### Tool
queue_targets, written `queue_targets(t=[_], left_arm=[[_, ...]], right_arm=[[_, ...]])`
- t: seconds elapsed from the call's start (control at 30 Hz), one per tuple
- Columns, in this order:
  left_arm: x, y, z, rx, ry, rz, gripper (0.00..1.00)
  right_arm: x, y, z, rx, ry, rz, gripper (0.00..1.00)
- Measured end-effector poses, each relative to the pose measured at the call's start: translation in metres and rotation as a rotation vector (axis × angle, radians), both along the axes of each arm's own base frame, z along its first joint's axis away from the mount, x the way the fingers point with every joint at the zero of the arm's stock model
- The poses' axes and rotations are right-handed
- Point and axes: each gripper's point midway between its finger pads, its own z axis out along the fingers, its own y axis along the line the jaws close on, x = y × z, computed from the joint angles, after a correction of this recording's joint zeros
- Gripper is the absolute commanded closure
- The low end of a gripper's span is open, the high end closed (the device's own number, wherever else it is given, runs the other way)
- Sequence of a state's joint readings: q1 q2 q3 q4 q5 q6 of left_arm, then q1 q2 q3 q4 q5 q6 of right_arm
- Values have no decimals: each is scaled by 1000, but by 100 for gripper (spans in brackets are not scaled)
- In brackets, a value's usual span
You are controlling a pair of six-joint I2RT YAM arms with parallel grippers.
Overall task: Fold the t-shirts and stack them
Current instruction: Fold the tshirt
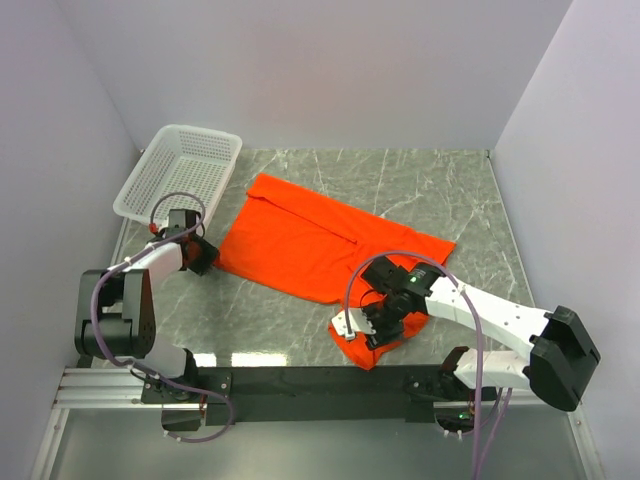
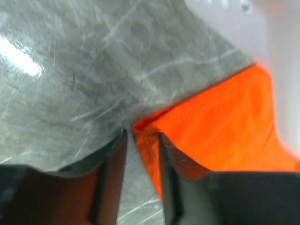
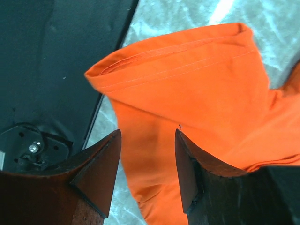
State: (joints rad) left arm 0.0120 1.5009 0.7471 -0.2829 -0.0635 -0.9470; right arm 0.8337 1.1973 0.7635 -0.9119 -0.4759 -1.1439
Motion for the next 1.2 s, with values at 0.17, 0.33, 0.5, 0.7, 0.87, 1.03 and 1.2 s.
queue_targets(t=[0.17,0.33,0.5,0.7,0.87,1.03,1.2], left_arm=[[8,6,-2,24,-19,31,82],[12,8,-3,33,-33,37,99],[14,8,-3,34,-42,33,99],[14,7,-3,31,-47,26,99],[12,6,-2,30,-48,18,99],[9,5,-2,27,-48,13,99],[9,5,0,29,-50,6,99]], right_arm=[[-11,-9,-4,-14,25,37,43],[-24,-13,-6,-12,62,89,43],[-39,-4,-9,0,77,168,43],[-55,6,-20,-18,101,219,45],[-55,16,-27,-15,94,196,49],[-60,18,-39,-49,106,168,57],[-60,20,-47,-67,108,130,79]])
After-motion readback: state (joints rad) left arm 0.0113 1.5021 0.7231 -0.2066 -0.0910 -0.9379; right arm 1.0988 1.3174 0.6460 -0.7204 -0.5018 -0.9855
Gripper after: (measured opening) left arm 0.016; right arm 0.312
